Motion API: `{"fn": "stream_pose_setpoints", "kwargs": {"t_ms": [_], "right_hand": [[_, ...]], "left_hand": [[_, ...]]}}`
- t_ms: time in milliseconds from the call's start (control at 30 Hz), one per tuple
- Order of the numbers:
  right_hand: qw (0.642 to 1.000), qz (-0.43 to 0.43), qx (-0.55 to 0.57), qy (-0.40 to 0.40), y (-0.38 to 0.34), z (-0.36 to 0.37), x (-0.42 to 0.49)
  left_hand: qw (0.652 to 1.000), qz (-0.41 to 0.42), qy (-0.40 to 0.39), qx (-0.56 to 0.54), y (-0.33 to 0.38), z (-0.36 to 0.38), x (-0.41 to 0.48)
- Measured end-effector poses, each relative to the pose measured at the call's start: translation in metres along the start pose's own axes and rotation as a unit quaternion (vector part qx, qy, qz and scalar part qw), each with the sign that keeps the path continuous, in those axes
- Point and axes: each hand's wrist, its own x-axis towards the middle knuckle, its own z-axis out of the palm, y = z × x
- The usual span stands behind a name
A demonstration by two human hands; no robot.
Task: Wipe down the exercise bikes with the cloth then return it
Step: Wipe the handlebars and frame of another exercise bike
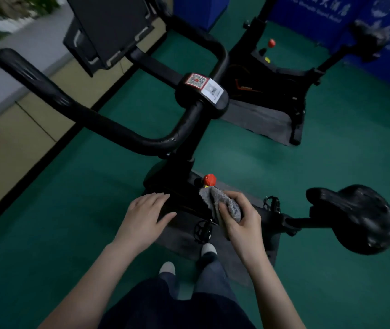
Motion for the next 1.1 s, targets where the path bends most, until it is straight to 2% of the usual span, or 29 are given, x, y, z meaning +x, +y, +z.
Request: {"fn": "stream_pose_setpoints", "kwargs": {"t_ms": [433, 633, 800, 1100], "right_hand": [[0.981, -0.105, 0.002, -0.161, -0.007, -0.035, 0.104], [0.961, -0.199, 0.045, -0.185, -0.029, -0.042, 0.131], [0.948, -0.243, 0.073, -0.19, -0.056, -0.03, 0.151], [0.915, -0.284, 0.106, -0.264, -0.105, 0.025, 0.158]], "left_hand": [[0.975, -0.172, 0.12, -0.067, 0.052, 0.003, 0.027], [0.949, -0.228, 0.198, -0.09, 0.074, -0.002, 0.022], [0.926, -0.276, 0.24, -0.098, 0.073, -0.013, 0.008], [0.902, -0.316, 0.278, -0.096, 0.044, -0.036, -0.01]]}}
